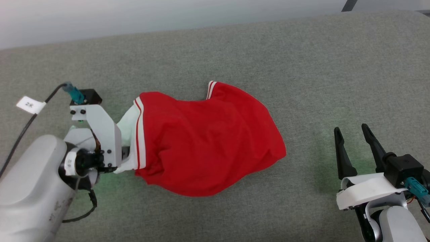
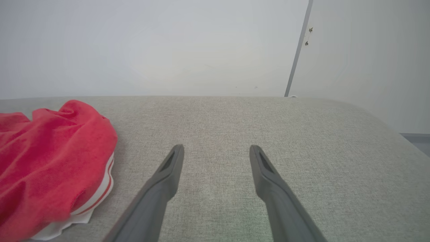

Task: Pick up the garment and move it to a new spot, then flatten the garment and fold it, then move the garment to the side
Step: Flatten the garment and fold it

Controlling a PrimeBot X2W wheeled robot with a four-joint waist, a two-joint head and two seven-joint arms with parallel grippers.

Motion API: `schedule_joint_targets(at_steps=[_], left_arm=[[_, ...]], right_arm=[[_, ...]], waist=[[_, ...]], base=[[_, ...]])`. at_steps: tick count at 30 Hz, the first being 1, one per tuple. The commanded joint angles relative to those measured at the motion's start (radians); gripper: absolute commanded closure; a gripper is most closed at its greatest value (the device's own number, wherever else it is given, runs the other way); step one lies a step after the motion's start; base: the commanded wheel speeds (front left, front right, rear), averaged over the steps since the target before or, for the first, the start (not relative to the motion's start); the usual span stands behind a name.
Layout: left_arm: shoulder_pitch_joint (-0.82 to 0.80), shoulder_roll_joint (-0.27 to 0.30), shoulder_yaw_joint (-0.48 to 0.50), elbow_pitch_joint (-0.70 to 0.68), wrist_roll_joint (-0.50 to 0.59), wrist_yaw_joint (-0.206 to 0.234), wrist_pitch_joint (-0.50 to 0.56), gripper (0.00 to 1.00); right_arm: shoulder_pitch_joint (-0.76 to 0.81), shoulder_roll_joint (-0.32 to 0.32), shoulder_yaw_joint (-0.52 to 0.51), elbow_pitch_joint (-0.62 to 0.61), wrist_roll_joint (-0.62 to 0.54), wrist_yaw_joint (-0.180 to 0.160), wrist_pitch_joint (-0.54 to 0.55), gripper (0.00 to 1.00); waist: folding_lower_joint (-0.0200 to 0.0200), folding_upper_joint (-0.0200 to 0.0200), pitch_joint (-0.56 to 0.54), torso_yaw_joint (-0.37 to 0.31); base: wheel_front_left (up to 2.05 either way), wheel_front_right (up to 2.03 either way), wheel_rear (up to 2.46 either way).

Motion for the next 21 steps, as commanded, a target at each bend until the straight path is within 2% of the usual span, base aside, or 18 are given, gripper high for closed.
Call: schedule_joint_targets(at_steps=[1, 2, 8, 13, 21], left_arm=[[0.001, -0.007, -0.006, 0.005, 0.006, -0.009, -0.008, 0.88], [-0.001, -0.008, -0.006, 0.006, 0.007, -0.014, -0.016, 1.00], [-0.011, -0.004, -0.004, 0.013, 0.009, -0.025, -0.035, 1.00], [-0.003, 0.023, 0.003, 0.002, 0.026, -0.039, -0.069, 1.00], [0.055, 0.110, 0.036, -0.005, 0.042, -0.024, -0.126, 1.00]], right_arm=[[-0.012, -0.003, 0.001, 0.002, -0.006, 0.000, -0.007, 0.00], [-0.013, -0.004, 0.001, 0.003, -0.007, 0.000, -0.006, 0.00], [-0.012, -0.008, -0.001, 0.008, -0.010, 0.000, -0.007, 0.00], [-0.003, -0.012, -0.004, 0.009, -0.011, 0.000, -0.008, 0.00], [0.014, -0.018, -0.012, 0.007, -0.015, 0.000, -0.008, 0.00]], waist=[[0.0000, 0.0000, -0.001, 0.003], [0.0000, 0.0000, -0.002, 0.005], [0.0000, 0.0000, -0.015, 0.019], [0.0000, 0.0000, -0.030, 0.033], [0.0000, 0.0000, -0.051, 0.052]], base=[[0.00, 0.00, 0.00], [0.00, 0.00, 0.00], [0.00, 0.00, 0.00], [0.00, 0.00, 0.00], [0.00, 0.00, 0.00]])
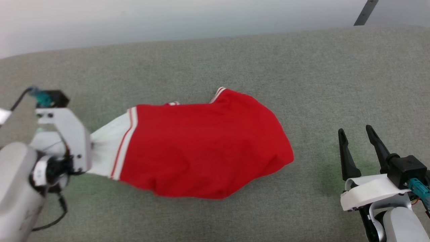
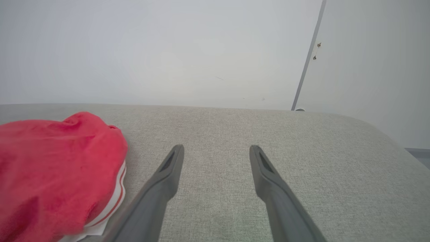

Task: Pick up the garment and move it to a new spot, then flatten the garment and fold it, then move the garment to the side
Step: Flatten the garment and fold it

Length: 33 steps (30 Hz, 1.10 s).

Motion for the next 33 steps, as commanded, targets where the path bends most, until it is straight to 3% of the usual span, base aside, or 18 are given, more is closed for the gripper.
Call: schedule_joint_targets(at_steps=[1, 6, 11, 21, 27, 28, 29, 30, 33], left_arm=[[0.014, 0.009, 0.005, 0.000, 0.007, 0.003, -0.004, 1.00], [0.078, 0.065, 0.036, 0.019, 0.000, 0.009, -0.055, 1.00], [0.121, 0.084, 0.051, 0.072, -0.005, 0.016, -0.096, 1.00], [0.149, 0.073, 0.052, 0.214, 0.001, 0.020, -0.152, 1.00], [0.145, 0.034, 0.056, 0.297, -0.027, -0.009, -0.171, 1.00], [0.142, 0.030, 0.058, 0.305, -0.027, -0.014, -0.176, 0.83], [0.137, 0.027, 0.058, 0.311, -0.026, -0.018, -0.182, 0.51], [0.131, 0.022, 0.061, 0.315, -0.031, -0.020, -0.189, 0.00], [0.117, 0.015, 0.061, 0.317, -0.033, -0.031, -0.198, 0.00]], right_arm=[[0.011, -0.003, -0.004, -0.001, -0.006, 0.000, -0.004, 0.00], [0.019, -0.006, -0.006, -0.008, -0.011, 0.000, 0.004, 0.00], [0.018, -0.010, -0.002, -0.013, -0.010, 0.000, 0.012, 0.00], [0.019, -0.018, -0.002, -0.024, -0.003, 0.000, 0.020, 0.00], [0.025, -0.013, -0.005, -0.030, -0.008, 0.000, 0.027, 0.00], [0.027, -0.013, -0.006, -0.030, -0.008, 0.000, 0.029, 0.00], [0.030, -0.014, -0.006, -0.030, -0.007, 0.000, 0.030, 0.00], [0.033, -0.015, -0.004, -0.031, -0.005, 0.000, 0.031, 0.00], [0.038, -0.020, 0.004, -0.031, -0.002, 0.000, 0.038, 0.00]], waist=[[0.0000, 0.0000, -0.005, 0.004], [0.0000, 0.0000, -0.015, 0.012], [0.0000, 0.0000, -0.017, 0.012], [0.0000, 0.0000, -0.011, 0.000], [0.0000, 0.0000, -0.014, -0.001], [0.0000, 0.0000, -0.017, 0.002], [0.0000, 0.0000, -0.020, 0.005], [0.0000, 0.0000, -0.024, 0.009], [0.0000, 0.0000, -0.045, 0.023]], base=[[0.00, 0.00, 0.00], [0.00, 0.00, 0.00], [0.00, 0.00, 0.00], [0.00, 0.00, 0.00], [0.00, 0.00, 0.00], [0.00, 0.00, 0.00], [0.00, 0.00, 0.00], [0.00, 0.00, 0.00], [0.00, 0.00, 0.00]])
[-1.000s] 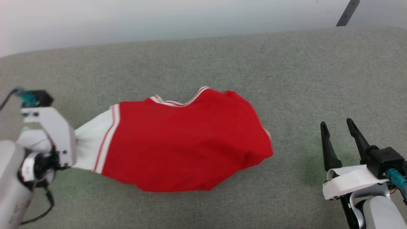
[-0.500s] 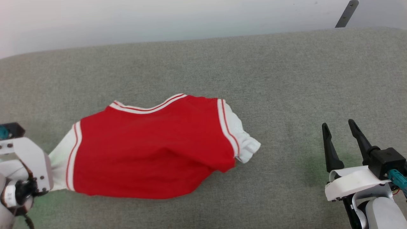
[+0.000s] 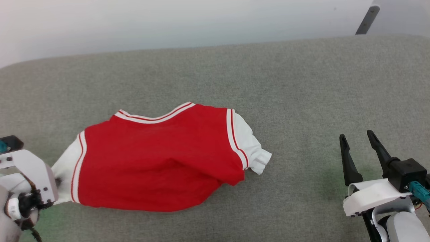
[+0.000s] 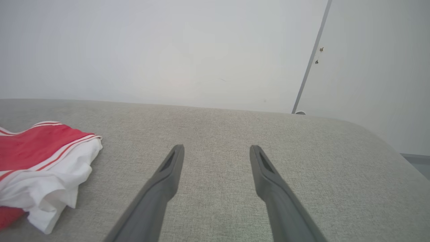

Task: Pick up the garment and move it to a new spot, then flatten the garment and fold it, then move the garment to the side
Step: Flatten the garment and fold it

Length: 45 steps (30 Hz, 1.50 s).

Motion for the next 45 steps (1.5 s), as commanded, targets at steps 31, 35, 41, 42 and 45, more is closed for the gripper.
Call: schedule_joint_targets(at_steps=[31, 35, 41, 42, 45], left_arm=[[0.393, -0.055, 0.122, -0.563, 0.083, 0.084, -0.673, 0.00], [0.466, -0.072, 0.148, -0.593, 0.073, 0.102, -0.745, 0.00], [0.511, -0.088, 0.158, -0.630, 0.082, 0.106, -0.796, 0.00], [0.513, -0.093, 0.158, -0.636, 0.086, 0.109, -0.802, 0.00], [0.511, -0.108, 0.163, -0.652, 0.099, 0.108, -0.819, 0.00]], right_arm=[[0.054, -0.065, 0.140, 0.037, 0.159, 0.000, 0.300, 0.00], [0.038, -0.079, 0.144, 0.056, 0.189, 0.000, 0.381, 0.00], [-0.004, -0.099, 0.151, 0.094, 0.227, 0.000, 0.494, 0.00], [-0.014, -0.104, 0.159, 0.100, 0.232, 0.000, 0.510, 0.00], [-0.042, -0.115, 0.183, 0.126, 0.254, 0.000, 0.552, 0.00]], waist=[[0.0000, 0.0000, -0.236, 0.239], [0.0000, 0.0000, -0.230, 0.257], [0.0000, 0.0000, -0.204, 0.292], [0.0000, 0.0000, -0.199, 0.297], [0.0000, 0.0000, -0.180, 0.314]], base=[[0.00, 0.00, 0.00], [0.00, 0.00, 0.00], [0.00, 0.00, 0.00], [0.00, 0.00, 0.00], [0.00, 0.00, 0.00]])
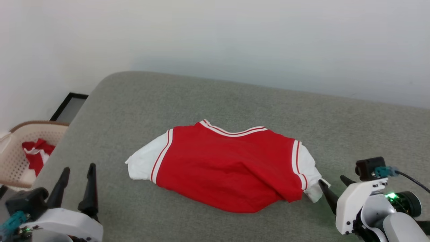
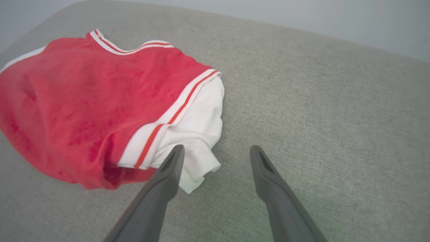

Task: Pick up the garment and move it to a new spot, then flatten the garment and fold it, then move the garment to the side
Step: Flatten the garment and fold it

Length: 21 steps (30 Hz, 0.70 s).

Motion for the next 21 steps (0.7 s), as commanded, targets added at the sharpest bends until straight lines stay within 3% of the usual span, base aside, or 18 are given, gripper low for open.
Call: schedule_joint_targets(at_steps=[1, 6, 7, 8, 9, 10, 21], left_arm=[[0.004, -0.009, 0.005, -0.007, 0.015, 0.000, -0.010, 0.00], [0.004, -0.051, 0.025, -0.020, 0.031, -0.006, -0.027, 0.00], [0.007, -0.057, 0.029, -0.019, 0.037, -0.008, -0.029, 0.00], [0.009, -0.065, 0.033, -0.020, 0.042, -0.010, -0.031, 0.00], [0.011, -0.076, 0.040, -0.021, 0.042, -0.012, -0.032, 0.00], [0.013, -0.085, 0.046, -0.023, 0.045, -0.017, -0.032, 0.00], [0.061, -0.147, 0.143, -0.047, 0.113, -0.045, -0.034, 0.00]], right_arm=[[-0.019, -0.009, 0.018, 0.013, 0.011, 0.000, 0.015, 0.00], [-0.068, -0.028, 0.060, 0.077, 0.020, 0.000, 0.055, 0.00], [-0.076, -0.031, 0.067, 0.095, 0.018, 0.000, 0.063, 0.09], [-0.085, -0.032, 0.076, 0.111, 0.018, 0.000, 0.070, 0.56], [-0.093, -0.034, 0.087, 0.124, 0.019, 0.000, 0.076, 0.83], [-0.103, -0.039, 0.095, 0.135, 0.020, 0.000, 0.076, 1.00], [-0.168, -0.091, 0.140, 0.178, 0.046, 0.000, 0.056, 1.00]], waist=[[0.0000, 0.0000, 0.023, 0.022], [0.0000, 0.0000, 0.053, 0.046], [0.0000, 0.0000, 0.058, 0.050], [0.0000, 0.0000, 0.062, 0.053], [0.0000, 0.0000, 0.066, 0.056], [0.0000, 0.0000, 0.070, 0.059], [0.0000, 0.0000, 0.079, 0.046]], base=[[0.00, 0.00, 0.00], [0.00, 0.00, 0.00], [0.00, 0.00, 0.00], [0.00, 0.00, 0.00], [0.00, 0.00, 0.00], [0.00, 0.00, 0.00], [0.00, 0.00, 0.00]])
